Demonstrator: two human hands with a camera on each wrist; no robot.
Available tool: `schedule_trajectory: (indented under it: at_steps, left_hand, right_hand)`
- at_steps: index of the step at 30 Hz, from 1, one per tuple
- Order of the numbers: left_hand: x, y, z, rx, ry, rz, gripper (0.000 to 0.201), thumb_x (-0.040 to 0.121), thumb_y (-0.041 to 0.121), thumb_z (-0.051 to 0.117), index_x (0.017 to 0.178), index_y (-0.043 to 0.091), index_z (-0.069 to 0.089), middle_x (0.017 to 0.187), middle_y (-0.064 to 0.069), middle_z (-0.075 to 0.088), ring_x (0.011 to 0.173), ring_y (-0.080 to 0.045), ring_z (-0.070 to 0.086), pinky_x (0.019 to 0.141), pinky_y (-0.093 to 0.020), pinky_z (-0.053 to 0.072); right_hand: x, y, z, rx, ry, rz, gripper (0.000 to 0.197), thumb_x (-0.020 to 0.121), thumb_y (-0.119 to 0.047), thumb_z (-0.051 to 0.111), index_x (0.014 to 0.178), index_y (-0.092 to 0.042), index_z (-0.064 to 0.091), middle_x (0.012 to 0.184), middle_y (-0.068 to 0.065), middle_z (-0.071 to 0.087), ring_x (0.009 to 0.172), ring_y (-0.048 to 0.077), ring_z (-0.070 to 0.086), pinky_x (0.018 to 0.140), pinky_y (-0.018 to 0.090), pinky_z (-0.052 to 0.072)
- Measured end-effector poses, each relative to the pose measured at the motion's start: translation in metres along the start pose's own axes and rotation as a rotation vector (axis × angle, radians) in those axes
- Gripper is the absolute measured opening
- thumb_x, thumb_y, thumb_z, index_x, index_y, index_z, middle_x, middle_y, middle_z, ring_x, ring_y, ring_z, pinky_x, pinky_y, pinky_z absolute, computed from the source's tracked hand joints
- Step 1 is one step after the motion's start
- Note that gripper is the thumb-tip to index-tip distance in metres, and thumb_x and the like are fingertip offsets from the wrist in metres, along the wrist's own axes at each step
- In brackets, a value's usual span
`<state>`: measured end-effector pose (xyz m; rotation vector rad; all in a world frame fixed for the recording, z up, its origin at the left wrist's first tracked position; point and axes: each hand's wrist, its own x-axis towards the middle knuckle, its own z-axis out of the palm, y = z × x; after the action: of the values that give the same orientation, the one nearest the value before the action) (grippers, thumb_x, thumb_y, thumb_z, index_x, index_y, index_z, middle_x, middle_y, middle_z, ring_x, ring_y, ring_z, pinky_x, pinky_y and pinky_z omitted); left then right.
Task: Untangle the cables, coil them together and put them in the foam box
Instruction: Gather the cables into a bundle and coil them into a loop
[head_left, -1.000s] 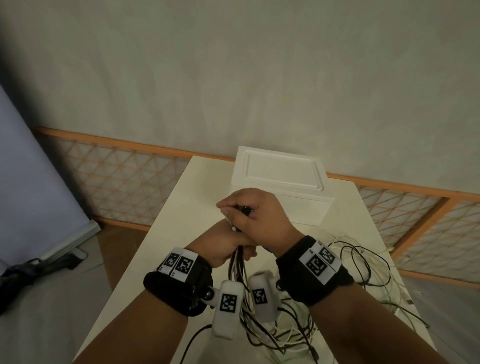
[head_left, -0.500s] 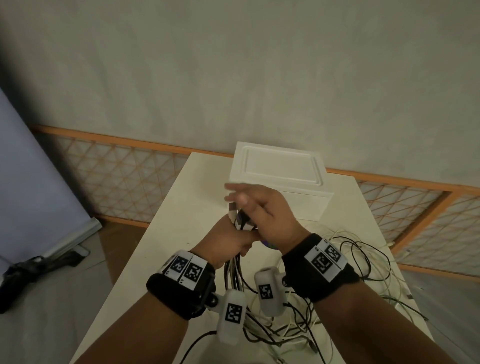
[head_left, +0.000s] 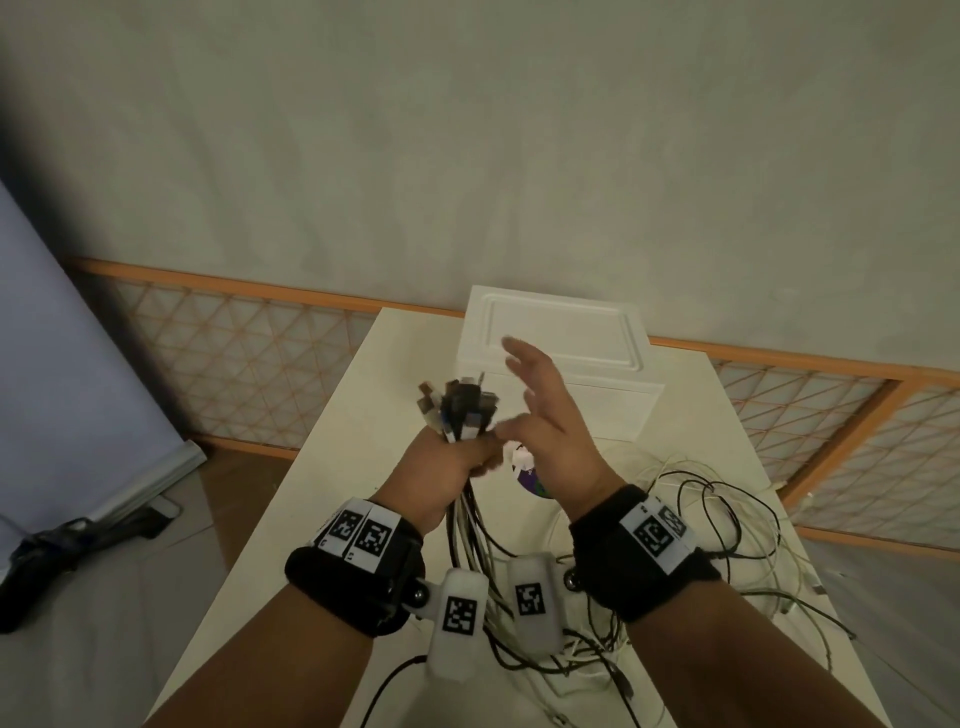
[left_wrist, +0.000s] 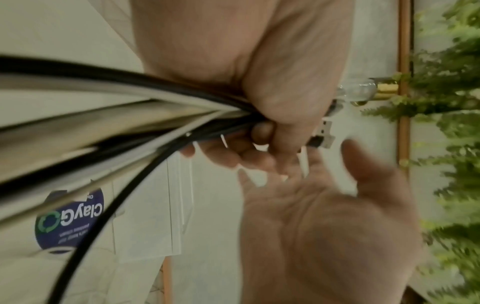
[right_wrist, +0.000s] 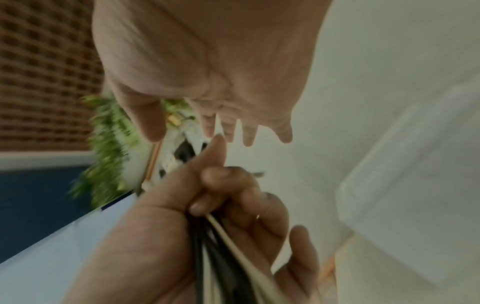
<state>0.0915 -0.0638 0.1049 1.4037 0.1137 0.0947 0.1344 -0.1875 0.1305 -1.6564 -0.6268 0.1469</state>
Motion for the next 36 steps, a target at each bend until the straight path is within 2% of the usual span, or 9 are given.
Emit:
schedule_trajectory:
  at_steps: [3,5,7,12,17,20,25,31,36]
  left_hand:
    - [0.005,-0.003,0.000,-0.171,0.186,-0.055,0.019,0.079,0.029,0.072,0.095,0.020,0.068,0.094,0.001,0.072,0.097,-0.018,0.065,0.088,-0.038,0.050]
    - [0.004,-0.003,0.001,-0.105,0.226,-0.091,0.025,0.078,0.038,0.072,0.097,0.024,0.068,0.096,-0.002,0.071,0.097,-0.019,0.066,0.089,-0.038,0.052]
    - [0.002,-0.005,0.002,0.029,0.218,-0.062,0.019,0.081,0.035,0.071,0.096,0.027,0.067,0.095,-0.001,0.070,0.097,-0.019,0.066,0.089,-0.036,0.051]
    - [0.001,-0.008,-0.014,-0.228,0.028,0.013,0.029,0.074,0.011,0.078,0.102,0.014,0.068,0.106,-0.005,0.072,0.107,-0.021,0.063,0.093,-0.036,0.047]
    - [0.002,-0.001,-0.034,-0.749,-0.118,-0.019,0.090,0.053,0.051,0.086,0.126,0.008,0.056,0.120,-0.022,0.064,0.110,-0.035,0.062,0.093,-0.045,0.052]
    - [0.009,0.011,-0.044,-0.832,0.067,-0.034,0.073,0.073,0.066,0.057,0.125,0.014,0.060,0.113,-0.019,0.067,0.099,-0.036,0.065,0.096,-0.053,0.046]
    - [0.014,0.010,-0.034,-0.562,0.195,-0.019,0.047,0.090,0.046,0.048,0.078,0.008,0.073,0.077,-0.009,0.070,0.076,-0.025,0.066,0.088,-0.046,0.049]
    - [0.012,0.007,-0.031,-0.493,0.102,-0.031,0.028,0.099,0.025,0.043,0.121,0.018,0.060,0.099,-0.012,0.073,0.085,-0.026,0.068,0.076,-0.035,0.054]
    - [0.007,0.013,-0.034,-0.342,0.007,-0.068,0.049,0.102,0.037,0.031,0.111,0.007,0.068,0.116,-0.009,0.069,0.102,-0.025,0.066,0.086,-0.035,0.048]
  right_hand:
    - [-0.012,0.008,0.013,-0.105,-0.130,0.147,0.069,0.066,-0.008,0.061,0.128,-0.020,0.035,0.112,-0.004,0.054,0.103,0.014,0.056,0.081,0.031,0.051]
    - [-0.019,0.012,0.031,-0.107,-0.284,0.135,0.070,0.071,0.010,0.061,0.130,-0.018,0.034,0.099,-0.005,0.058,0.090,0.008,0.061,0.068,0.023,0.052]
    - [-0.023,0.020,0.042,-0.065,-0.235,0.124,0.070,0.071,0.017,0.059,0.125,-0.022,0.040,0.095,-0.009,0.061,0.087,0.001,0.063,0.069,0.019,0.050]
    - [-0.024,0.028,0.047,-0.255,-0.119,0.088,0.044,0.094,-0.009,0.048,0.136,-0.019,0.040,0.106,-0.015,0.063,0.094,-0.006,0.060,0.079,0.020,0.049]
    - [-0.024,0.021,0.040,-0.628,-0.152,0.062,0.041,0.098,-0.038,0.044,0.131,-0.015,0.036,0.101,0.008,0.067,0.088,0.024,0.064,0.072,0.037,0.050]
    - [-0.027,0.021,0.043,-0.774,-0.190,0.060,0.030,0.098,-0.038,0.043,0.111,-0.012,0.043,0.092,0.010,0.065,0.081,0.028,0.062,0.065,0.038,0.048]
    - [-0.020,0.019,0.047,-0.752,-0.189,0.163,0.012,0.085,-0.018,0.054,0.088,-0.008,0.049,0.078,0.004,0.058,0.072,0.023,0.058,0.063,0.035,0.047]
    - [-0.012,0.019,0.057,-0.445,-0.128,0.249,0.013,0.081,-0.015,0.058,0.086,-0.003,0.055,0.069,0.008,0.061,0.056,0.019,0.061,0.055,0.035,0.050]
    - [-0.012,0.023,0.057,-0.609,-0.069,0.225,0.017,0.086,-0.021,0.057,0.092,-0.005,0.054,0.077,0.004,0.060,0.068,0.018,0.057,0.052,0.022,0.040]
